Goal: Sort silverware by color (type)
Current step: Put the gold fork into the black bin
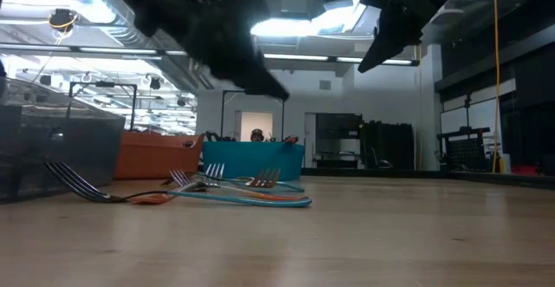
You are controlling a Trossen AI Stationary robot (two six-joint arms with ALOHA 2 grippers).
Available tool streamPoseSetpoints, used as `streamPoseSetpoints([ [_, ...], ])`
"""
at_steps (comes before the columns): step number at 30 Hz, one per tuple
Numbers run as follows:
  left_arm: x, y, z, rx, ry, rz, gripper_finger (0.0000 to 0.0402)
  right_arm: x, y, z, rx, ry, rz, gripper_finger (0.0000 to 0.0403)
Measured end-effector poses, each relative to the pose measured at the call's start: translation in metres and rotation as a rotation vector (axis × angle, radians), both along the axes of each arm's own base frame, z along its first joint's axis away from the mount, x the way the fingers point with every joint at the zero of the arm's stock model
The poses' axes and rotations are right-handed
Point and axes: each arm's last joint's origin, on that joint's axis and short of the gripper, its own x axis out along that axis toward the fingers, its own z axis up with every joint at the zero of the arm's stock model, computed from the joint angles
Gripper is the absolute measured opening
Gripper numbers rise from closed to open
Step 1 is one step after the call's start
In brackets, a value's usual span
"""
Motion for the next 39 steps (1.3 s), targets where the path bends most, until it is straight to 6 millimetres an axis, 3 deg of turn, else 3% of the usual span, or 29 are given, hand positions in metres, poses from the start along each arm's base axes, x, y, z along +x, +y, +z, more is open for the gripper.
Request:
streamPoseSetpoints([
  [11, 0.000, 0.024, -0.045, 0.107, 0.228, -0.079, 0.0106, 0.000, 0.000, 0.000, 0.000, 0.000, 0.000, 0.0092],
  [20, -0.009, 0.027, -0.053, 0.186, 0.350, -0.156, 0.0105, 0.000, 0.000, 0.000, 0.000, 0.001, 0.001, 0.0092],
  [39, -0.007, 0.028, -0.062, 0.340, 0.363, -0.271, 0.0105, 0.000, 0.000, 0.000, 0.000, 0.001, 0.000, 0.0092],
])
